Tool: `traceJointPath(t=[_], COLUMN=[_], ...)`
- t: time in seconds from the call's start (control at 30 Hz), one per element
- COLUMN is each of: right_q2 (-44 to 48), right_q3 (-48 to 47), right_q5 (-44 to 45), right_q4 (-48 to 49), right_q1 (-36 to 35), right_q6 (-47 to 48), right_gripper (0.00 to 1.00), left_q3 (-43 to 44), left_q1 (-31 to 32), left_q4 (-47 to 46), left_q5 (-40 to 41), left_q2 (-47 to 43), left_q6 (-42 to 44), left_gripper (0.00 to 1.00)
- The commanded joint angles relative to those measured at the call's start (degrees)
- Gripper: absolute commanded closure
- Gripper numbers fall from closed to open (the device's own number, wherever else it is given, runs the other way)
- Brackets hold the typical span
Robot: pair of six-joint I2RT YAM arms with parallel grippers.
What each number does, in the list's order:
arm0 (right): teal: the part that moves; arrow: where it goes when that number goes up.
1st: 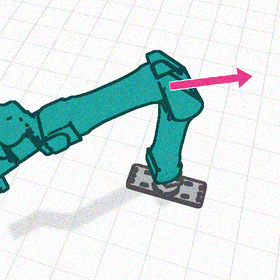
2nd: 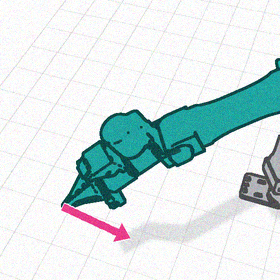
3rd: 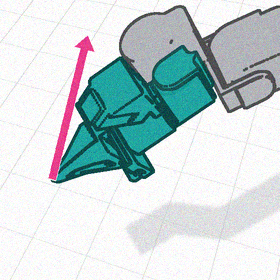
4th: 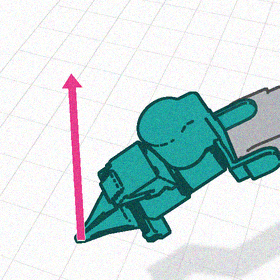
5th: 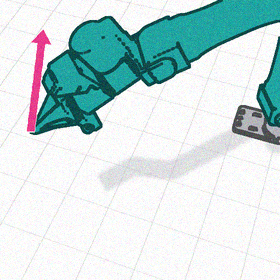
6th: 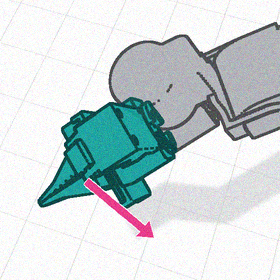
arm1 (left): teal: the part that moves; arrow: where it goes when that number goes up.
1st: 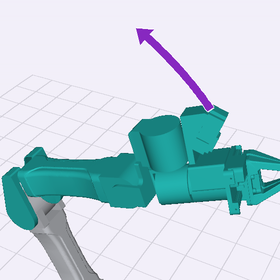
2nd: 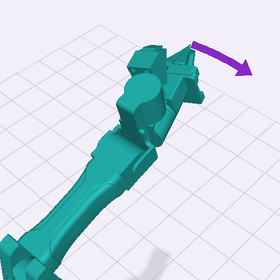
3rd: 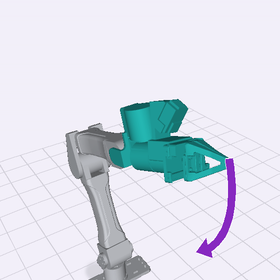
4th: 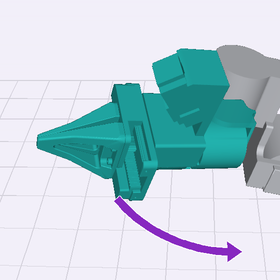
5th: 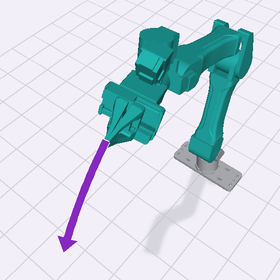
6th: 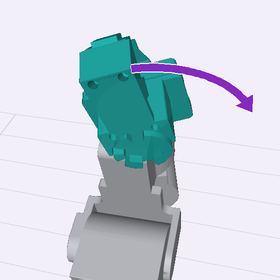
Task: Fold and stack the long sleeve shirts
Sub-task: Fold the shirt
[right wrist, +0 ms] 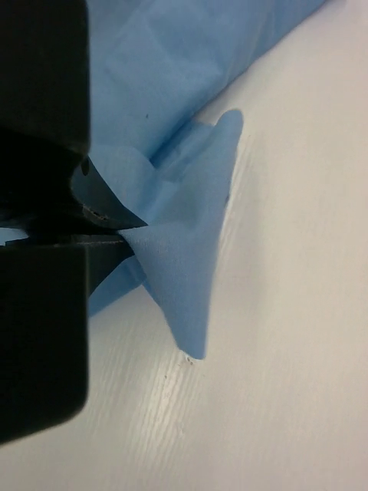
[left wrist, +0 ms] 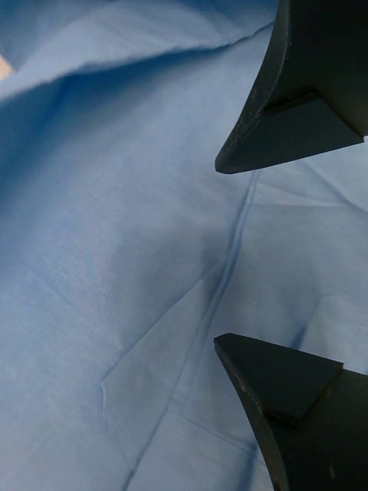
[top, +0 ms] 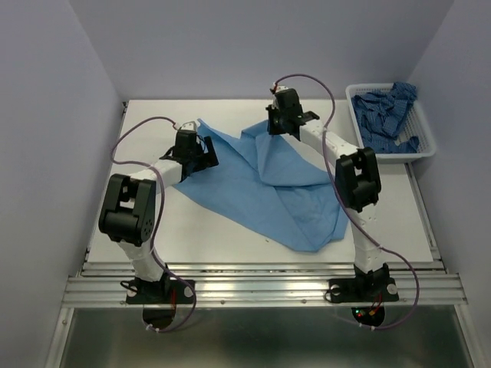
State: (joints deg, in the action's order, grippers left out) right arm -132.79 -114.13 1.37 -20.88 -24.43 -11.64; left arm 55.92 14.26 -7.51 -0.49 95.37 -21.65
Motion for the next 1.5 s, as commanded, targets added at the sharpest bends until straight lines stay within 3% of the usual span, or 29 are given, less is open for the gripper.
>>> traceJointPath(t=[0.0,0.23,0.4,0.5,0.63,0.9,1.07,1.23,1.47], right_q2=[13.1,23.2,23.8,23.6,24.3,27.9,27.3,34.7,38.4], right_q3=[0.7,2.2,-4.0,-7.2,-7.3,7.1,9.8,26.6,47.0], right_q5=[3.0,22.2,28.1,28.2,24.3,13.9,19.2,26.9,22.6], right_q4=[5.8,9.0,10.0,10.5,11.0,14.8,13.6,20.2,27.0], right_q1=[0.1,0.1,2.0,3.9,4.4,4.4,-1.0,-10.6,-28.1], right_q6=[2.7,8.4,10.9,11.0,14.4,5.1,2.4,-2.1,-7.0], right_gripper=[0.94,0.94,0.95,0.93,0.89,0.89,0.91,0.91,0.86], left_q3=[5.5,5.7,-2.2,-11.9,-17.1,-12.6,-7.4,-5.4,-5.2], left_q1=[0.0,-0.6,-0.6,-0.5,0.4,0.6,0.6,0.6,-1.8], left_q4=[2.9,9.9,15.4,15.9,16.6,15.5,15.4,18.0,26.8], left_q5=[-2.5,2.2,0.8,-1.6,-2.2,2.2,3.0,2.8,9.6], left_q2=[5.8,9.4,3.0,-4.4,-13.6,-17.9,-15.3,-18.3,-28.5], left_q6=[-1.6,-5.2,-10.9,-13.6,-15.1,-13.6,-12.5,-14.4,-19.4], left_gripper=[0.01,0.01,0.01,0.01,0.01,0.01,0.01,0.01,0.01])
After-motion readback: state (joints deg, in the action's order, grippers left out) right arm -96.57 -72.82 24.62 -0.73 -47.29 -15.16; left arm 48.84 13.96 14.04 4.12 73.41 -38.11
